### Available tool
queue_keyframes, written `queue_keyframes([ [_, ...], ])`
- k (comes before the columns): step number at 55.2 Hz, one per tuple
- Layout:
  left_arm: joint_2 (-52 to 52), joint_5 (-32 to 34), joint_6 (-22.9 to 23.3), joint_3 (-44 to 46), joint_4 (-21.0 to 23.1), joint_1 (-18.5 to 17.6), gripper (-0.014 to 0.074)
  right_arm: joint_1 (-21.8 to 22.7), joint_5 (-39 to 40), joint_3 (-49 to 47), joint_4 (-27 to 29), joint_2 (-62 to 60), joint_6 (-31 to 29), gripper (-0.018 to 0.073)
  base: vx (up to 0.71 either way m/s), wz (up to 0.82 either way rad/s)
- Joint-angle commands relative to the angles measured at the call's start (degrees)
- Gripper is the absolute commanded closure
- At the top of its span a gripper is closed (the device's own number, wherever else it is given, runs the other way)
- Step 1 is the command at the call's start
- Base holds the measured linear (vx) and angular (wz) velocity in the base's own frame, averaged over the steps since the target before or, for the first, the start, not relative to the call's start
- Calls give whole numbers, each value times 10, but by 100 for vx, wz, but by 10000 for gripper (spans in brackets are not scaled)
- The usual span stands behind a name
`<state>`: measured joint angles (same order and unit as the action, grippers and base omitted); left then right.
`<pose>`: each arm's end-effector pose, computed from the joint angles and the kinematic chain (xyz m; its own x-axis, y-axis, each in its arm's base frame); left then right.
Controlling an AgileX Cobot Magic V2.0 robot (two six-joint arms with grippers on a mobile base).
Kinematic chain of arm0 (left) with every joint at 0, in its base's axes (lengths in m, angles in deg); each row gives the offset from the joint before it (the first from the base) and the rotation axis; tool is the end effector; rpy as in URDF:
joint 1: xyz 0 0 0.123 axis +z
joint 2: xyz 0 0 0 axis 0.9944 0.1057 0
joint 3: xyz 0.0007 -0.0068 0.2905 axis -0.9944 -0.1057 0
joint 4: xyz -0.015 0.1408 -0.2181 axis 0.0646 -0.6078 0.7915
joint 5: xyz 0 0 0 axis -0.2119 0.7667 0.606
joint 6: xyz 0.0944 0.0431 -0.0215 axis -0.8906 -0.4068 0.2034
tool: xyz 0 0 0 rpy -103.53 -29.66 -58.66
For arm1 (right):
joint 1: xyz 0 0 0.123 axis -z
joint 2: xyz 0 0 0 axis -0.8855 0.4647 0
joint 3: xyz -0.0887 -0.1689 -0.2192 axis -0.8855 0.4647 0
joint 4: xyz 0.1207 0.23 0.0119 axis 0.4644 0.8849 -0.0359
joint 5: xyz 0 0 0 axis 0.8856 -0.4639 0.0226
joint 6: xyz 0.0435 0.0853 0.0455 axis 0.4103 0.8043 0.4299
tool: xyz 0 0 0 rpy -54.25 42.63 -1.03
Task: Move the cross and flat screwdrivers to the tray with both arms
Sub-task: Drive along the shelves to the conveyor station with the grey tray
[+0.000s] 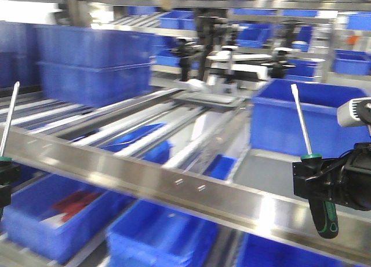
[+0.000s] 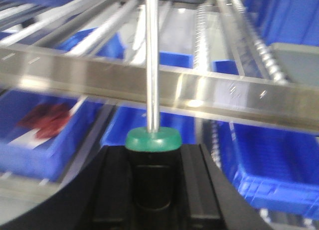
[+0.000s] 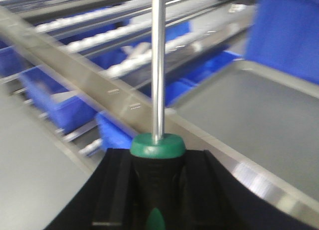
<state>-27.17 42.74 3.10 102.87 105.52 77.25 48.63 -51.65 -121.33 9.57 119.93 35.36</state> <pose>0.2241 -0.0451 0.3765 -0.3917 0.0038 -0.9201 0.2592 0.9600 -0.1064 0.2519 0.0678 0.3719 -0.4181 -0.0488 -0.9071 -0.2669 0.9611 0.0714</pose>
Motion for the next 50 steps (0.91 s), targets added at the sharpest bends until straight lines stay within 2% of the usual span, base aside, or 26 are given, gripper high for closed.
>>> queue_keyframes([
  [1,-9,46,4,17,13,-2,599,0,50,-17,0,-12,-3,567,38,-60],
  [29,-9,46,4,17,13,-2,599,0,50,-17,0,-12,-3,567,35,-53],
  [50,-9,46,4,17,13,-2,599,0,50,-17,0,-12,-3,567,20,-33],
])
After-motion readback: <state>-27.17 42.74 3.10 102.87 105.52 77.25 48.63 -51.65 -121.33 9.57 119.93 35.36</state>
